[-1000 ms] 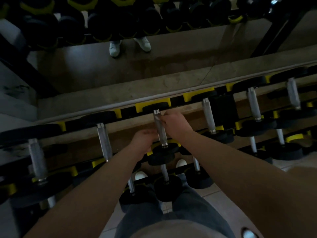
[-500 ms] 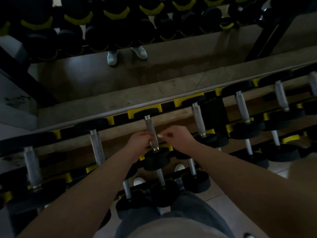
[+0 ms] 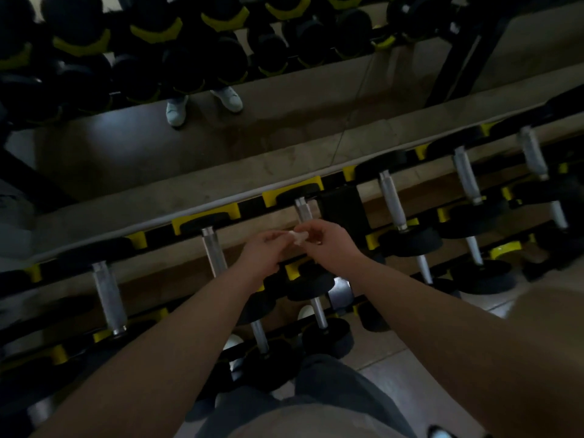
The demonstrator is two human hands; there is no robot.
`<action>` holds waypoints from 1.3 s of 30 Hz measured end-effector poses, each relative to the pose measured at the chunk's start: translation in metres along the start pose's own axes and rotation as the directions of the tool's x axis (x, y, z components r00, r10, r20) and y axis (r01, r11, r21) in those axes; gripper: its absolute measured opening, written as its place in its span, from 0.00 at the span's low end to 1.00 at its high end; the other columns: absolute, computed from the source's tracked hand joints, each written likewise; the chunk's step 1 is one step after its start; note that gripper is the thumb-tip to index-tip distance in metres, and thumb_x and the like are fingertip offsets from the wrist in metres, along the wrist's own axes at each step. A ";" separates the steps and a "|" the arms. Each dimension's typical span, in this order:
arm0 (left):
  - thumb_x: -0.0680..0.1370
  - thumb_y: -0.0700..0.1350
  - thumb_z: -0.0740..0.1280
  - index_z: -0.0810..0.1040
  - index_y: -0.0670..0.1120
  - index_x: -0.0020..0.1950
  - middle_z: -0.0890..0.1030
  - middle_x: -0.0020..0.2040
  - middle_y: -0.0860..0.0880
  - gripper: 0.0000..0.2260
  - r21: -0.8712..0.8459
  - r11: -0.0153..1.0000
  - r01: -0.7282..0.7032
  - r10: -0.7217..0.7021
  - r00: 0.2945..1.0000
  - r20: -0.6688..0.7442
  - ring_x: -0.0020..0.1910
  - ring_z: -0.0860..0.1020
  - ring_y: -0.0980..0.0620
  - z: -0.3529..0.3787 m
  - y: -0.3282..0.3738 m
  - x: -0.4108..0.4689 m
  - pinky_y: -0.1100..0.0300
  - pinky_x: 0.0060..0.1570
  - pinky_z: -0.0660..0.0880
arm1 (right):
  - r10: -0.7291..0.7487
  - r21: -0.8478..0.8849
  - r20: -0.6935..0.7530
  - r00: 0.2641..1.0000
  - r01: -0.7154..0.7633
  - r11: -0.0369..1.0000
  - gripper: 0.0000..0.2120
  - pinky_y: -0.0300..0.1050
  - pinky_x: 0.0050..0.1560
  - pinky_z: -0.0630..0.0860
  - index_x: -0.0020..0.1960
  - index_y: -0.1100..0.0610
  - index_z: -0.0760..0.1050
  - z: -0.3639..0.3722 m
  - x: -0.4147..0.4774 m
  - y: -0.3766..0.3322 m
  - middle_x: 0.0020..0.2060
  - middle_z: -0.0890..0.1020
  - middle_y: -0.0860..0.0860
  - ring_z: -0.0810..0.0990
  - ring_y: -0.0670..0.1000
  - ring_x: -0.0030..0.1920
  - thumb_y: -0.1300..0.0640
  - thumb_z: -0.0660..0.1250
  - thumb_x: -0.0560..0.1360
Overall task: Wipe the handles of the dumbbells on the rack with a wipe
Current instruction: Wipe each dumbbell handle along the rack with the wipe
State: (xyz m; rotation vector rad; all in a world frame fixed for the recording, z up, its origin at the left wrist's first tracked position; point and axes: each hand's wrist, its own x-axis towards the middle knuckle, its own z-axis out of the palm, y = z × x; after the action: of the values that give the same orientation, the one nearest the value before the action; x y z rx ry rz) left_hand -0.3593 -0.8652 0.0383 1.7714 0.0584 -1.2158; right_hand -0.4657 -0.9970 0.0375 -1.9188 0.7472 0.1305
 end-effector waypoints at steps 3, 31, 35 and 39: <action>0.80 0.50 0.68 0.82 0.50 0.49 0.78 0.39 0.49 0.06 -0.045 0.997 0.061 -0.061 0.998 -0.003 0.31 0.69 0.54 0.023 0.005 0.007 0.63 0.28 0.62 | -0.207 -0.189 -0.009 0.978 0.202 0.961 0.15 0.43 0.54 0.78 0.62 0.51 0.82 -0.017 -0.001 0.014 0.51 0.80 0.45 0.79 0.46 0.51 0.58 0.72 0.76; 0.84 0.41 0.60 0.78 0.48 0.64 0.80 0.45 0.49 0.12 -0.209 0.956 0.208 -0.234 0.966 -0.106 0.31 0.71 0.56 0.071 -0.017 0.042 0.68 0.24 0.65 | -0.387 -0.473 0.226 0.894 0.448 0.759 0.11 0.54 0.50 0.78 0.52 0.56 0.84 -0.040 0.062 0.041 0.44 0.83 0.54 0.79 0.54 0.47 0.54 0.64 0.81; 0.82 0.43 0.62 0.78 0.49 0.66 0.81 0.45 0.49 0.13 -0.179 0.958 0.225 -0.248 0.961 -0.120 0.33 0.70 0.55 0.067 -0.020 0.047 0.61 0.32 0.65 | -0.278 -0.359 -0.035 0.960 0.247 0.900 0.11 0.52 0.52 0.80 0.58 0.53 0.83 -0.041 0.081 0.026 0.50 0.85 0.53 0.82 0.55 0.50 0.58 0.64 0.80; 0.82 0.42 0.62 0.80 0.46 0.62 0.80 0.41 0.49 0.11 -0.156 0.964 0.214 -0.233 0.966 -0.111 0.33 0.70 0.55 0.063 -0.014 0.047 0.60 0.33 0.64 | -0.262 -0.414 0.132 0.956 0.293 0.862 0.09 0.47 0.49 0.80 0.57 0.53 0.82 -0.044 0.069 0.037 0.46 0.85 0.52 0.83 0.53 0.46 0.57 0.65 0.80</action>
State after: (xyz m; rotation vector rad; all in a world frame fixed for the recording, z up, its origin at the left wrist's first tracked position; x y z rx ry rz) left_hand -0.3869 -0.9234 -0.0091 1.7490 0.4219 -1.2218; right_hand -0.4411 -1.0750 0.0007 -2.4095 0.4033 0.1959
